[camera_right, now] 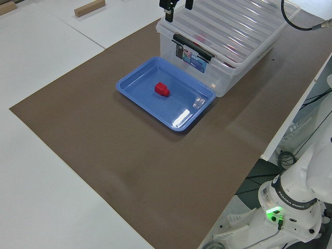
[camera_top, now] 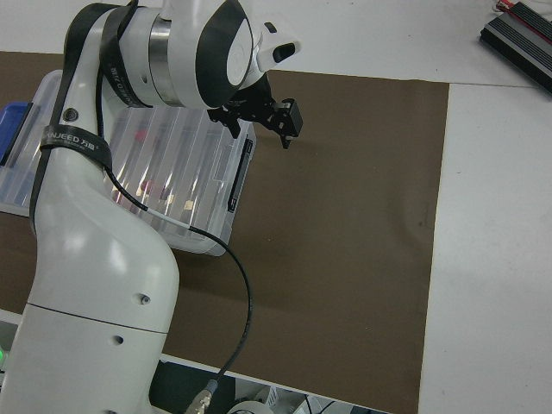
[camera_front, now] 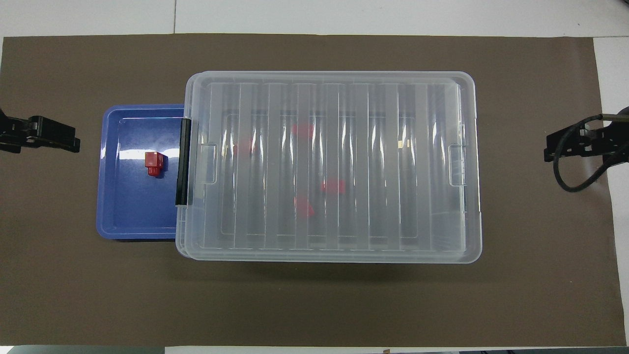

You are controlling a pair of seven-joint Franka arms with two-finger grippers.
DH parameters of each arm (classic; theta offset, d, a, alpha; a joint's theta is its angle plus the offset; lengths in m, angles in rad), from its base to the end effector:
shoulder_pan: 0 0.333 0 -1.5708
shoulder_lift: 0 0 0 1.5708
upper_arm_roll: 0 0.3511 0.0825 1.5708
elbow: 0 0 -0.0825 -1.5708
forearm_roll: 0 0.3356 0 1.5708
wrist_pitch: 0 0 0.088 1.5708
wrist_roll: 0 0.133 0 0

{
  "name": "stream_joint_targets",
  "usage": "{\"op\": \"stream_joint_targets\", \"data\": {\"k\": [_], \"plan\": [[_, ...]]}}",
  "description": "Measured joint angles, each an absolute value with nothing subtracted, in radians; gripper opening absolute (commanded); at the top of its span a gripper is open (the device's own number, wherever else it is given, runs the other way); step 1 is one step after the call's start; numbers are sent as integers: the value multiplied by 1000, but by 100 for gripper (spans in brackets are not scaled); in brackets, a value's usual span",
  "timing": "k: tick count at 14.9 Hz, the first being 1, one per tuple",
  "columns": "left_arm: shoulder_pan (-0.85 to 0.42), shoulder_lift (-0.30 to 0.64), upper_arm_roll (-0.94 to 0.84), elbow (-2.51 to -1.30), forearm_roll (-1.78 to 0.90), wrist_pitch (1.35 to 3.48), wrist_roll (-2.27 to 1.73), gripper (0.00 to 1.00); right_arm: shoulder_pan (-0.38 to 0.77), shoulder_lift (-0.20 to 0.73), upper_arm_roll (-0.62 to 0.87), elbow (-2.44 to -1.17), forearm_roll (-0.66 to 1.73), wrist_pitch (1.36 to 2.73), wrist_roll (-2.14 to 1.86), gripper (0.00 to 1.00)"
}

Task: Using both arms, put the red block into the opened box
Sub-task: 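Reach the right gripper to the edge of the clear lid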

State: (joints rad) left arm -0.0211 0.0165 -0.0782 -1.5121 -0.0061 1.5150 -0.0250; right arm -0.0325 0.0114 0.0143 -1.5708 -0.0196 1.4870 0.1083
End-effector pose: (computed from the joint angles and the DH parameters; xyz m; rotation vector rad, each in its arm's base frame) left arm 0.5037 -0.0506 0.6451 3.1328 -0.1169 -0.0219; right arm 0.4978 -0.0118 0.6211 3.1082 -0.1980 -0.1468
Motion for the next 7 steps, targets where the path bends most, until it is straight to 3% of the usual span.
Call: {"op": "stream_joint_targets", "data": {"k": [7], "plan": [[-21, 17, -78, -1512, -6, 1515, -25, 100, -33, 12, 15, -1571, -20, 1500, 116, 100]]}}
